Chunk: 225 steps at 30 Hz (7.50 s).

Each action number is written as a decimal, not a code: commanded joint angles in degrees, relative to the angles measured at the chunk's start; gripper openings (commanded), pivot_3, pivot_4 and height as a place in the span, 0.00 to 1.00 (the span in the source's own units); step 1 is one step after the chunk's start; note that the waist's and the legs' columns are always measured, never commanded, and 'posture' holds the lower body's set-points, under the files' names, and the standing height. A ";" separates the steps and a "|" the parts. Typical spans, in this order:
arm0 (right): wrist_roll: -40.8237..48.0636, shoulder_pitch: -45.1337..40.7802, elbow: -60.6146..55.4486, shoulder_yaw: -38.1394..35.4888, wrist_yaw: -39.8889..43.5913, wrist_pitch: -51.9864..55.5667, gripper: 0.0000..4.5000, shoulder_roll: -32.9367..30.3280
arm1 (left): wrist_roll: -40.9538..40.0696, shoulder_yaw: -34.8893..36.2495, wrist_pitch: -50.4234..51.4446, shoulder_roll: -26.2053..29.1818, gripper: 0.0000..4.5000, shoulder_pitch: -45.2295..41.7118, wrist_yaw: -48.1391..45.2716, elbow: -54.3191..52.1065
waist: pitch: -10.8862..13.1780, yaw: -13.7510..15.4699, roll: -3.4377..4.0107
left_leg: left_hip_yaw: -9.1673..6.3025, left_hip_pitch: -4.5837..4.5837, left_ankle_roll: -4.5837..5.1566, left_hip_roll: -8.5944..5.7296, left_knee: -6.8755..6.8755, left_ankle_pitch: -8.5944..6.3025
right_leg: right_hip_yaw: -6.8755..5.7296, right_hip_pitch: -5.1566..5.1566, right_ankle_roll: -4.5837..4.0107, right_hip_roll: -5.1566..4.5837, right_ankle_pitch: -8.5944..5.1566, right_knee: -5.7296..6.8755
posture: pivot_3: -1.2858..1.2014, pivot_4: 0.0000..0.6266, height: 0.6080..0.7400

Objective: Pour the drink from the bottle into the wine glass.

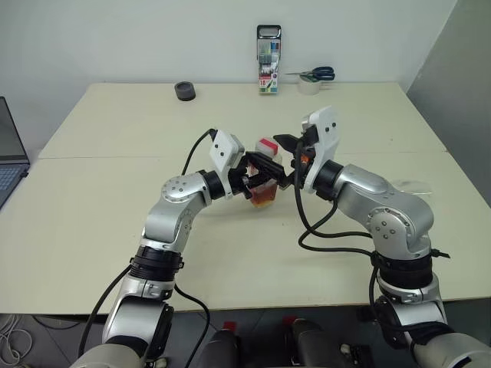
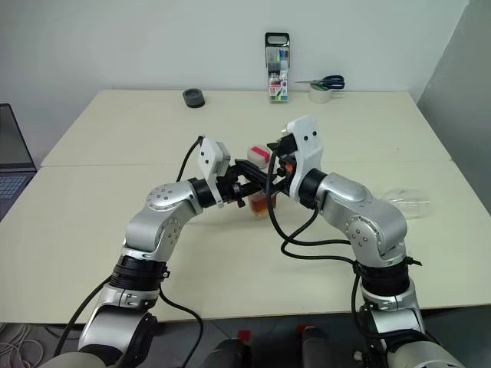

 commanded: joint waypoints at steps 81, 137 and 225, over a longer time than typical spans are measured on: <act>0.54 -2.69 -9.50 -1.33 7.81 -5.07 0.48 -6.39 | -8.11 2.13 4.58 6.45 0.42 -10.84 -10.60 -1.83 | 0.30 -0.07 0.27 | 0.08 -0.15 0.04 -0.05 0.06 -0.02 | 0.02 -0.20 0.00 -0.08 -0.01 0.15 | 0.52 0.24 1.00; 7.03 -14.04 6.10 4.54 46.98 -10.03 0.43 -18.26 | -18.93 -2.57 15.67 12.49 0.42 -9.37 -27.51 -14.92 | 0.36 -0.30 0.33 | 0.13 -0.04 0.12 -0.02 0.04 -0.05 | 0.01 -0.09 0.00 0.20 -0.01 0.11 | 0.52 0.24 1.00; 15.44 -3.99 -6.42 -7.90 13.76 -1.31 1.00 -15.00 | -12.58 2.05 6.79 8.77 0.42 -9.36 -14.03 -6.48 | 0.36 -0.06 0.33 | 0.07 -0.01 0.06 -0.01 0.09 -0.03 | 0.03 -0.04 0.00 0.01 -0.01 0.15 | 0.52 0.24 1.00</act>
